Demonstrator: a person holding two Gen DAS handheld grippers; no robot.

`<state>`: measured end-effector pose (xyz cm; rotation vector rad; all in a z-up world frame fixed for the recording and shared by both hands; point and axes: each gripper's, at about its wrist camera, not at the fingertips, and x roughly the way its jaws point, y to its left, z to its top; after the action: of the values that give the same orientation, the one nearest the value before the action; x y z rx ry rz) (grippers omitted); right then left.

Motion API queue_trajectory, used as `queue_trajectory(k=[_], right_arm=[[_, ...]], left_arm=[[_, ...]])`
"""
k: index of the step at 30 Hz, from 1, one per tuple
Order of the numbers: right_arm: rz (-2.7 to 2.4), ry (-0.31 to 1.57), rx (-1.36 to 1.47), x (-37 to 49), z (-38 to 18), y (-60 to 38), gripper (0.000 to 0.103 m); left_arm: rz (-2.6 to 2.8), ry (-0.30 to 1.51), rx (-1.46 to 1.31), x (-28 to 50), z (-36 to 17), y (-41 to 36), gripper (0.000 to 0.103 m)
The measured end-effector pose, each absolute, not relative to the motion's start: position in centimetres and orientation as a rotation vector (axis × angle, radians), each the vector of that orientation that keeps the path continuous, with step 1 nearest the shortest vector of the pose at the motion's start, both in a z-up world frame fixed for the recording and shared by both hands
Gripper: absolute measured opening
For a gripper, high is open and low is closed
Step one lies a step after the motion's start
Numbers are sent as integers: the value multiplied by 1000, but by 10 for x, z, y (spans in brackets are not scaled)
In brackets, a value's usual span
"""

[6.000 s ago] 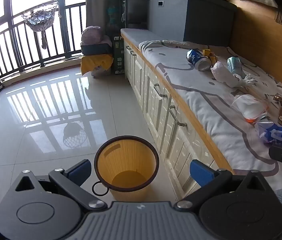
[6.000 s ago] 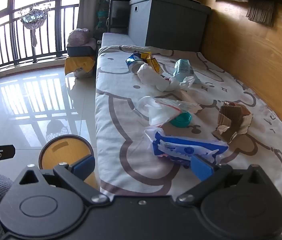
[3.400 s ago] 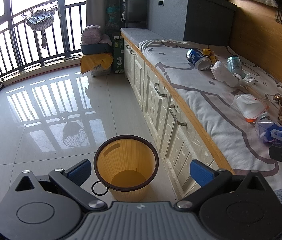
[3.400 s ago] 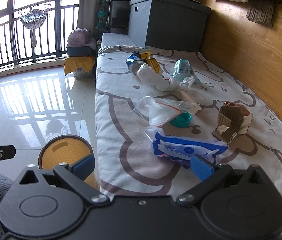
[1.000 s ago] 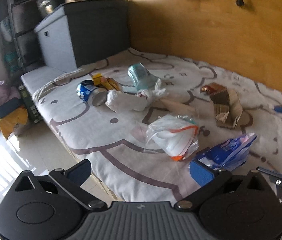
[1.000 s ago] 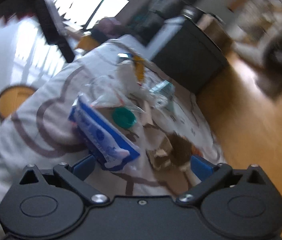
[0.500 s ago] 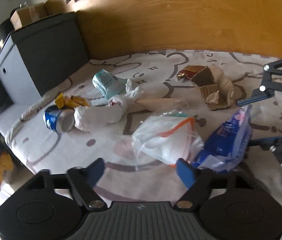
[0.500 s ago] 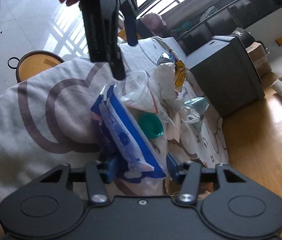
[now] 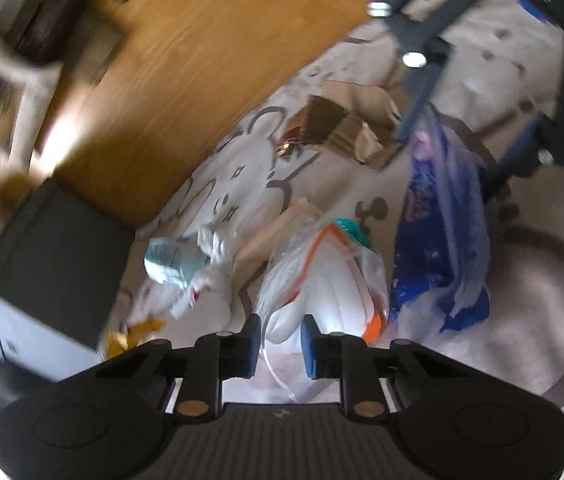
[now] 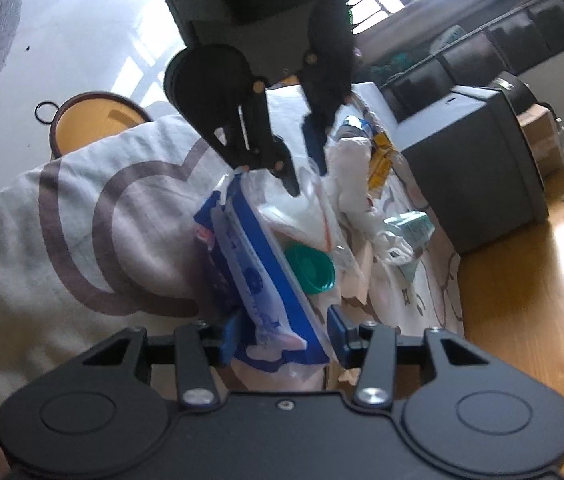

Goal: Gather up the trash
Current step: 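Grasp the clear plastic bag with left tool while right tool grasps blue wipes packet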

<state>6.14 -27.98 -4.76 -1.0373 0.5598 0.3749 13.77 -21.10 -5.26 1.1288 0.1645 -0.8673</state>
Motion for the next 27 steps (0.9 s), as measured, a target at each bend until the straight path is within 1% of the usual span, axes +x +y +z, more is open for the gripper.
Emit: queue_trajectory(k=[1,4,6,8,9,10,15,19,27], right_arm=[[381,557,-1046,63,-48,-278,48],[403,566,-1055,67,-49,-273,48],[411,588,-1050,71,-50,-272,45],[413,601,-1043,72,-49,-272,39],[417,612,-1035,74,-48,-272,28],[416,628,-1026,74,-47,-272,14],[392,651,-1007,68,-43,-276,6],[364,668,-950,62,-36,-277,4],[270,697,-747,56,-11,-279,2]], left_arm=[[-872,135,1160,137,-54,-212,25],[-880,55,1241,134,-59,-214,25],[-891,41,1269,133,-60,-217,25],[-893,58,1268,136,-59,-220,21],[-892,69,1266,138,-59,-222,20],[-888,79,1259,139,-59,-222,18],[-870,169,1125,145,-49,-219,14],[-842,261,942,148,-32,-208,13],[-739,422,631,145,-4,-181,11]])
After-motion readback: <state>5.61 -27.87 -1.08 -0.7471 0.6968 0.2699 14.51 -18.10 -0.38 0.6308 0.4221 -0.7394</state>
